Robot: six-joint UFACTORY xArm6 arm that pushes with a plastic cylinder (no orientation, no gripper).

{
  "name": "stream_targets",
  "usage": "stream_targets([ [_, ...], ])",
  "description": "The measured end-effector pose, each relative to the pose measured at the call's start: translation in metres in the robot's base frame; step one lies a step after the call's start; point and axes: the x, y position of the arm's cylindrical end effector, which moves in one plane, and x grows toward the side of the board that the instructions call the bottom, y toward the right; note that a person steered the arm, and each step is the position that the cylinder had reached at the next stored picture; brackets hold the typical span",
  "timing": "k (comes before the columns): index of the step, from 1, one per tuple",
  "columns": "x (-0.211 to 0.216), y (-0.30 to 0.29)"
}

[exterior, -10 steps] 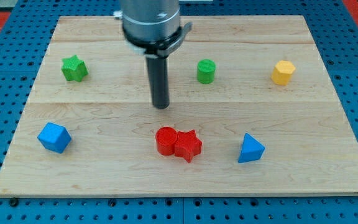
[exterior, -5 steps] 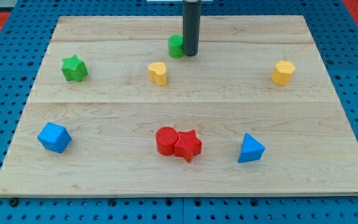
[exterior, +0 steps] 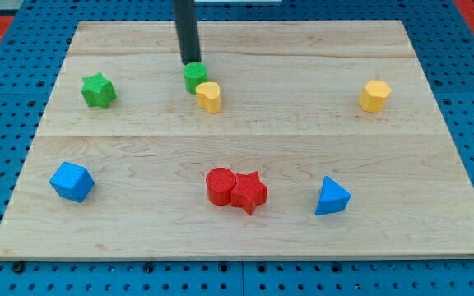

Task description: Push the green circle to the bottom of the green star

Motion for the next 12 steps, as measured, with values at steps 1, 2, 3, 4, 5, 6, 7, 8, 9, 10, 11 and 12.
stream_targets([
  [1, 0.018, 0.016],
  [2, 0.020, 0.034],
  [3, 0.025, 0.010],
  [4, 0.035, -0.044],
  [5, 0.033, -0.062],
  [6, 0.016, -0.016],
  [7, 0.048, -0.027],
  [8, 0.079, -0.052],
  [9, 0.083, -0.109],
  [10, 0.113, -0.089],
  [11, 0.134, -0.063],
  [12, 0.165, -0.057],
])
